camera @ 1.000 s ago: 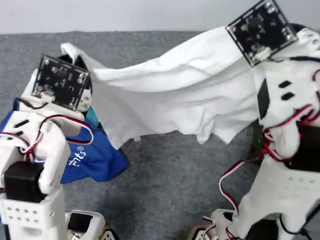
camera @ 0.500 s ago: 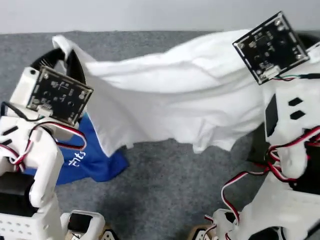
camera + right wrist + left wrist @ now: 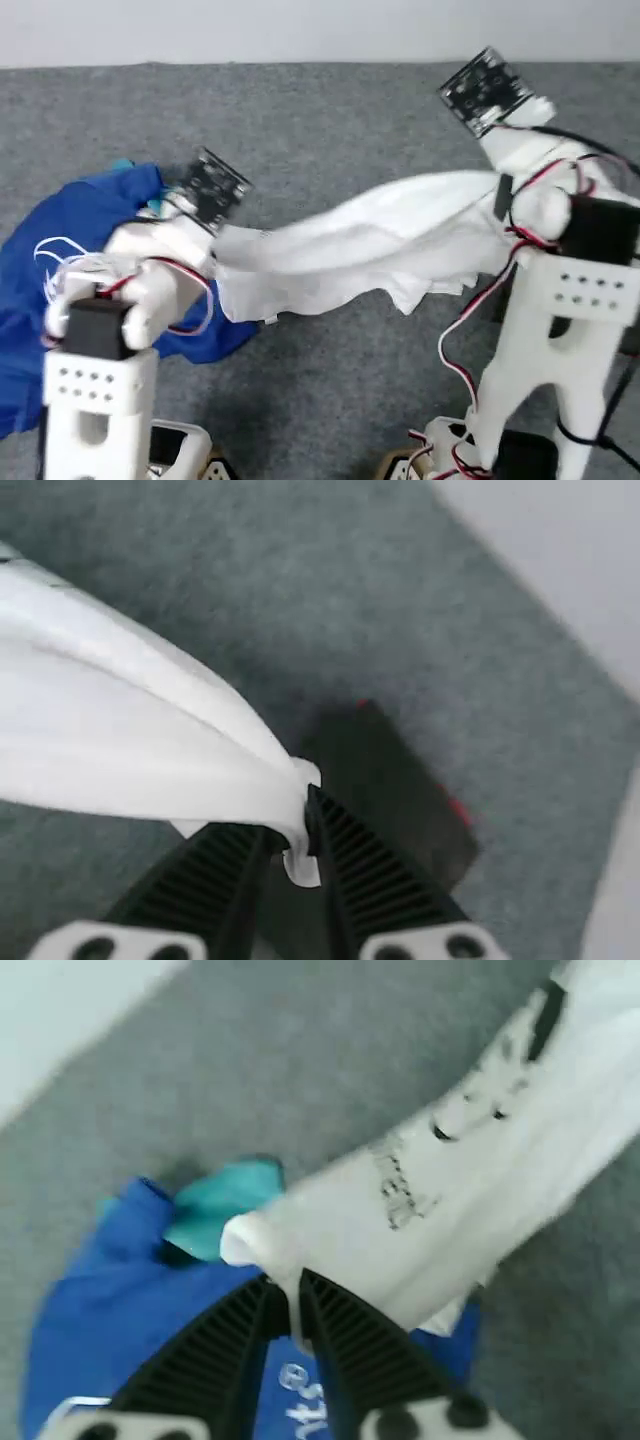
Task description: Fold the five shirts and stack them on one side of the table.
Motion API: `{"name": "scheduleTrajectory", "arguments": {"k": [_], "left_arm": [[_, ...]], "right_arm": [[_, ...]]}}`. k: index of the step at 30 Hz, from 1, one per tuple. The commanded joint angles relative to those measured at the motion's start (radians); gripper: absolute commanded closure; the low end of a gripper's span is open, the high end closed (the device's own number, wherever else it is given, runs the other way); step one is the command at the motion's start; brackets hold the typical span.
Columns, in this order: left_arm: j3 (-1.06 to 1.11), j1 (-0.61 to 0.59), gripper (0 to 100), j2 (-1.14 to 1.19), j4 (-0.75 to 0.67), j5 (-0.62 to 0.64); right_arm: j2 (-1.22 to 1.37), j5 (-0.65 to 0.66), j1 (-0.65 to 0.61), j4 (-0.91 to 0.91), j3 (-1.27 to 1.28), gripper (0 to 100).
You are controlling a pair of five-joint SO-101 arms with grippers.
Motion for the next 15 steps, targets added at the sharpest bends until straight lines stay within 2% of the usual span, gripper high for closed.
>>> {"name": "scheduleTrajectory", "arguments": {"k": [1,3,5,8,15], "left_arm": [[0.09,0.086,98,-0.014,0.037,-0.008],[0.122,0.138,97,-0.014,0.071,-0.008],[0.124,0.166,89,-0.015,0.112,-0.003],[0.051,0.146,82,-0.017,0.161,0.089],[-0.142,0.129,81,-0.012,0.295,0.049]], "right_arm": [[-0.012,0.003,-0.031,-0.002,0.063,98.8],[-0.013,0.003,-0.031,-0.002,0.092,98.8],[-0.013,0.003,-0.028,-0.002,0.109,98.8],[-0.013,0.003,-0.016,-0.002,0.123,98.8],[-0.013,0.003,-0.007,-0.002,0.124,98.8]]}}
